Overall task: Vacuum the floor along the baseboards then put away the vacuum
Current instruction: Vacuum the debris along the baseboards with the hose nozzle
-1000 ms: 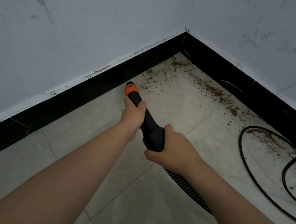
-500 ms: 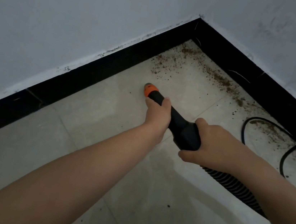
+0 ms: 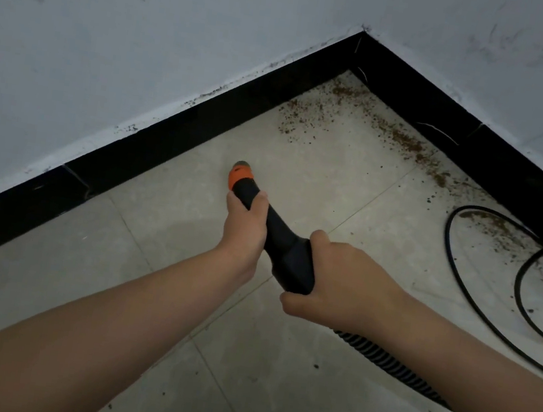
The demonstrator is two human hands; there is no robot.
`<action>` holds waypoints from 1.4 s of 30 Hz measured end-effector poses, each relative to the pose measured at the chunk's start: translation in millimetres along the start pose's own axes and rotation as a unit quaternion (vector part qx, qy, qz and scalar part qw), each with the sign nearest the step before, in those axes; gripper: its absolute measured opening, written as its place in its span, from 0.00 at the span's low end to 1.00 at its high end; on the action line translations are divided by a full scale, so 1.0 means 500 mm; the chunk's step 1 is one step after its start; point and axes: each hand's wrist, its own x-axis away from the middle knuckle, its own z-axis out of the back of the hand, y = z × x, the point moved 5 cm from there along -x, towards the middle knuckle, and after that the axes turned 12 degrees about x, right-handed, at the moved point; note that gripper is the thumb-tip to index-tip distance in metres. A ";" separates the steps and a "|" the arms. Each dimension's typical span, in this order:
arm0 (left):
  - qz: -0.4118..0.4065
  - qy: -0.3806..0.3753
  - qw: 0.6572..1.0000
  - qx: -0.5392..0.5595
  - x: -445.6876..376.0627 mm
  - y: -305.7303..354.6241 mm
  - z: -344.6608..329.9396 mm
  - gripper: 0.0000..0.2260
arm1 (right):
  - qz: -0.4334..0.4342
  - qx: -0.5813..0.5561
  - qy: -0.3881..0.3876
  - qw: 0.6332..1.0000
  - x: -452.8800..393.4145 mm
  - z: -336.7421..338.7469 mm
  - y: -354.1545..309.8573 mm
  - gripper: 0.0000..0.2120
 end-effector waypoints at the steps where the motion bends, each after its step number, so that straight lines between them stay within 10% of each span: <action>1: 0.004 -0.007 1.000 -0.004 -0.007 0.000 0.000 0.25 | -0.002 -0.005 -0.005 1.000 -0.003 -0.004 -0.003 0.21; 18: 0.103 -0.051 0.991 -0.069 -0.054 0.066 -0.100 0.21 | -0.051 -0.049 -0.005 0.997 -0.074 0.051 0.047 0.22; 42: 0.002 0.005 0.991 -0.137 -0.059 0.030 -0.215 0.27 | -0.043 -0.117 -0.012 0.992 -0.098 0.030 0.205 0.23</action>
